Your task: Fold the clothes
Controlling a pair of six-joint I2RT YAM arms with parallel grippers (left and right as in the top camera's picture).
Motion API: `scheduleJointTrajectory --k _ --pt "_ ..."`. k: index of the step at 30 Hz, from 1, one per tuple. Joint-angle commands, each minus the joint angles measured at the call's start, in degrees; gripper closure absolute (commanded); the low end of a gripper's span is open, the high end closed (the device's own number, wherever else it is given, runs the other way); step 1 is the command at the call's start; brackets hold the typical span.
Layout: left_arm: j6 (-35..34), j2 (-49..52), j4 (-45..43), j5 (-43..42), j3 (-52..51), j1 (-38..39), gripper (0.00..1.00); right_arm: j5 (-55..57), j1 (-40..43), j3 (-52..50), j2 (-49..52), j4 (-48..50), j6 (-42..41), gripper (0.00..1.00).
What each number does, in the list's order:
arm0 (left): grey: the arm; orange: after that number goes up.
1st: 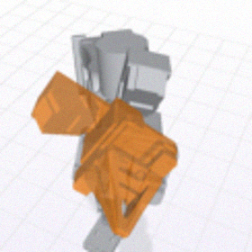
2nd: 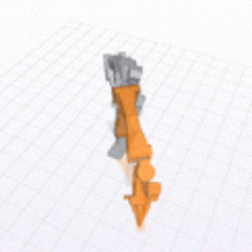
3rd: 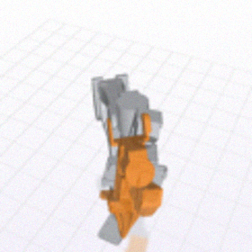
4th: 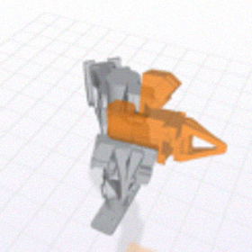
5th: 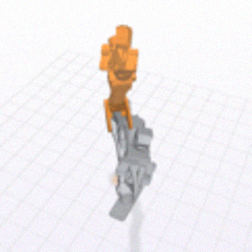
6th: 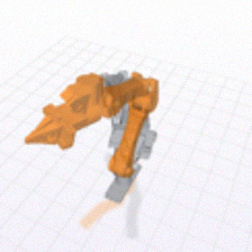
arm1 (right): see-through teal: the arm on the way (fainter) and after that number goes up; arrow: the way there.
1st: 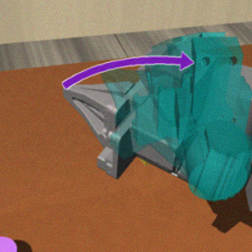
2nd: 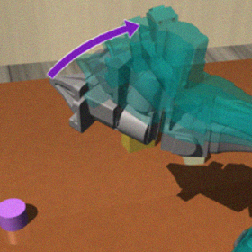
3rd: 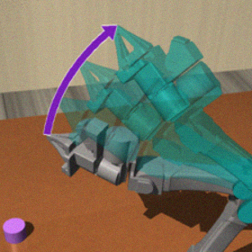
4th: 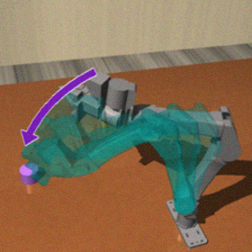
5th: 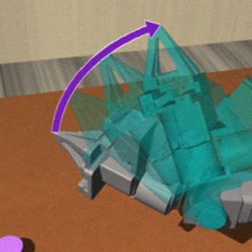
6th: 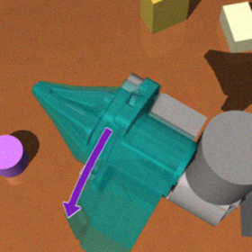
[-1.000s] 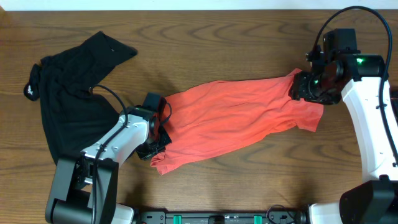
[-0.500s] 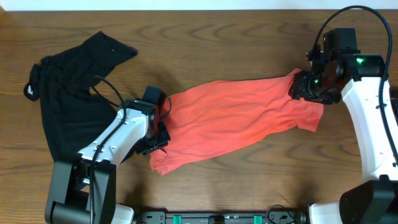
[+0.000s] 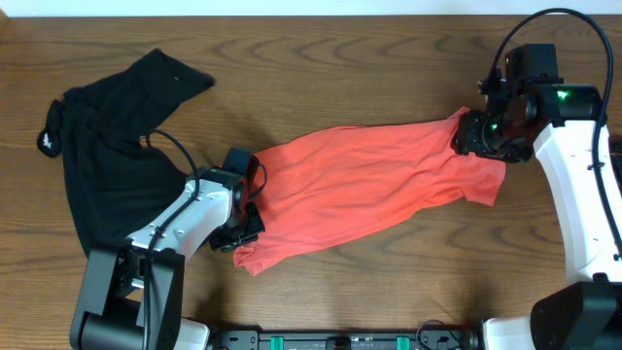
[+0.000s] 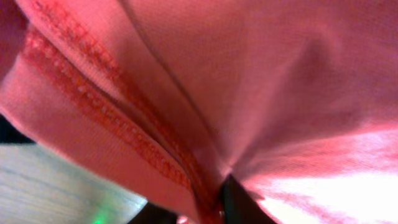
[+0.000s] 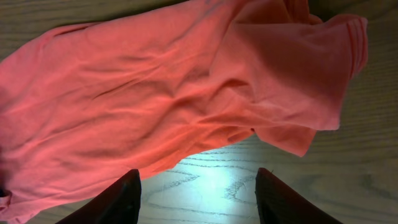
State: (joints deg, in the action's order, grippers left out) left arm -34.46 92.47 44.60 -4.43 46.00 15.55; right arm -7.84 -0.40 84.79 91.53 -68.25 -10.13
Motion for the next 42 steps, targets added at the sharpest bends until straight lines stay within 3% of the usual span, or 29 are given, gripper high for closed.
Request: scheduleJointTrajectory --k 1,2,7,11,19,21,22,24,26,27,42 --pt "0.7 0.1 0.1 1.1 -0.3 0.0 0.9 0.3 -0.4 0.2 -0.5 0.1 -0.5 0.43" --pt "1.2 0.1 0.1 1.0 0.1 0.0 0.94 0.3 -0.4 0.2 -0.5 0.1 -0.5 0.43" --pt "1.7 0.0 3.4 1.0 3.9 0.0 0.94 0.3 -0.4 0.2 -0.5 0.2 -0.5 0.43" --pt "5.8 0.0 8.7 1.0 9.4 0.0 0.94 0.3 -0.4 0.2 -0.5 0.3 -0.5 0.43" --pt "12.2 -0.1 23.0 1.1 27.8 0.0 0.94 0.3 -0.4 0.2 -0.5 0.1 -0.5 0.44" --pt "13.1 -0.1 23.8 1.0 30.3 0.0 0.93 0.3 -0.4 0.2 -0.5 -0.3 -0.5 0.44" --pt "13.0 -0.1 23.7 1.0 30.9 0.0 0.87 0.3 -0.4 0.2 -0.5 -0.3 -0.5 0.44" --pt "13.1 -0.1 23.5 1.1 31.0 0.0 0.78 0.3 -0.4 0.2 -0.5 -0.3 -0.5 0.44" --pt "13.0 0.0 23.5 1.0 30.9 0.0 0.78 0.3 -0.4 0.2 -0.5 -0.3 -0.5 0.44" --pt "13.0 0.0 23.5 1.1 30.7 0.0 0.94 0.3 -0.4 0.2 -0.5 -0.3 -0.5 0.44" --pt "13.9 0.1 20.3 1.1 24.1 0.0 0.94 0.3 -0.4 0.2 -0.5 -0.3 -0.5 0.44"
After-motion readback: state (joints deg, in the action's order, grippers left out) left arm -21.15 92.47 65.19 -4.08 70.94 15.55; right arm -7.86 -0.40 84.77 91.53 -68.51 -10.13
